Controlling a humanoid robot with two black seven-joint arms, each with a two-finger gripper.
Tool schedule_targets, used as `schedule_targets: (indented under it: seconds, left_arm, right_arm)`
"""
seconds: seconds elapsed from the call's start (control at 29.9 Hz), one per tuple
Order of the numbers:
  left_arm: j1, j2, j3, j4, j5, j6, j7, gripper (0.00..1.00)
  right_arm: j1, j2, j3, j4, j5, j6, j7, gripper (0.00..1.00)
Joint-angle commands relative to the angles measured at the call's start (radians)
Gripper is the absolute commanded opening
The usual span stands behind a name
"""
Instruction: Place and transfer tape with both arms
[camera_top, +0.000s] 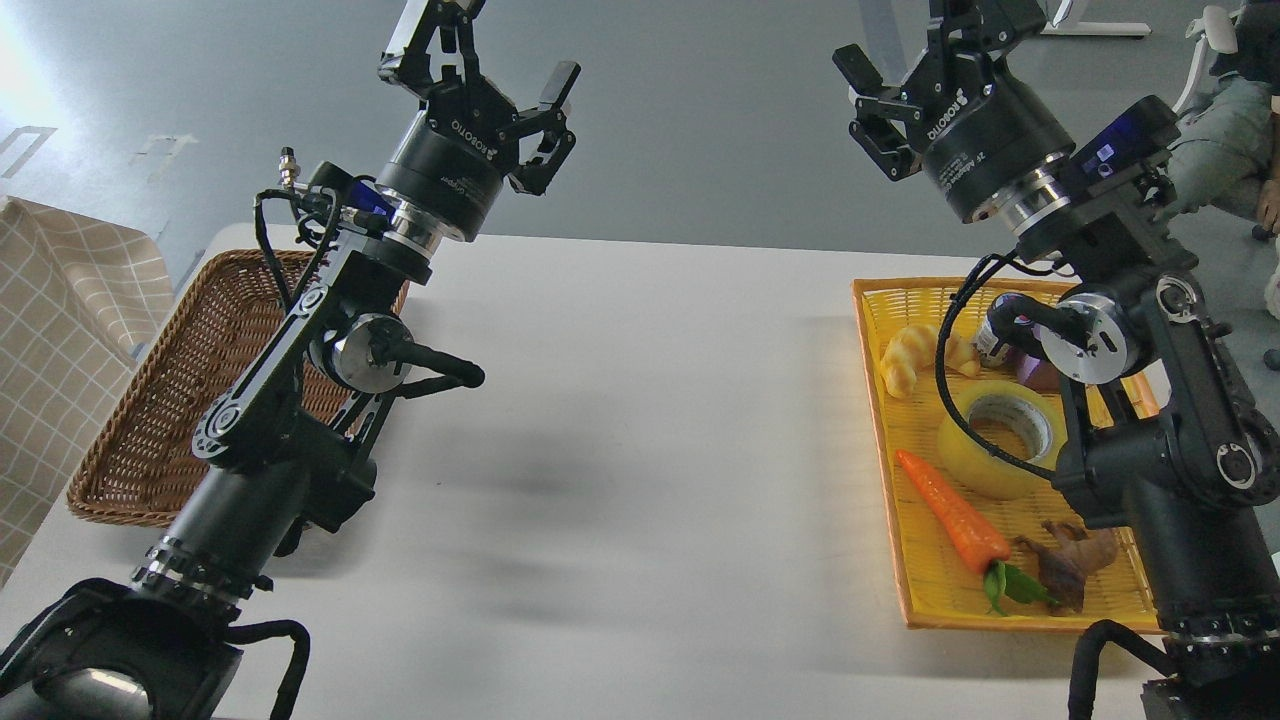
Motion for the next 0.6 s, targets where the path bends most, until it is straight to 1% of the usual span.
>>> schedule_targets:
  seconds: [0.0,0.57]
  left_arm:
    - [0.0,0.001,-0.002,0.0,0.0,0.003,0.0,0.98]
    - [-0.004,0.012,-0.002,0.0,0.0,0.002,0.0,0.98]
  right_arm:
    - [0.002,0.0,0.0,0.001,0.0,0.0,0.0,1.0]
    - [0.0,0.0,0.0,0.004,0.002,0.002,0.0,1.0]
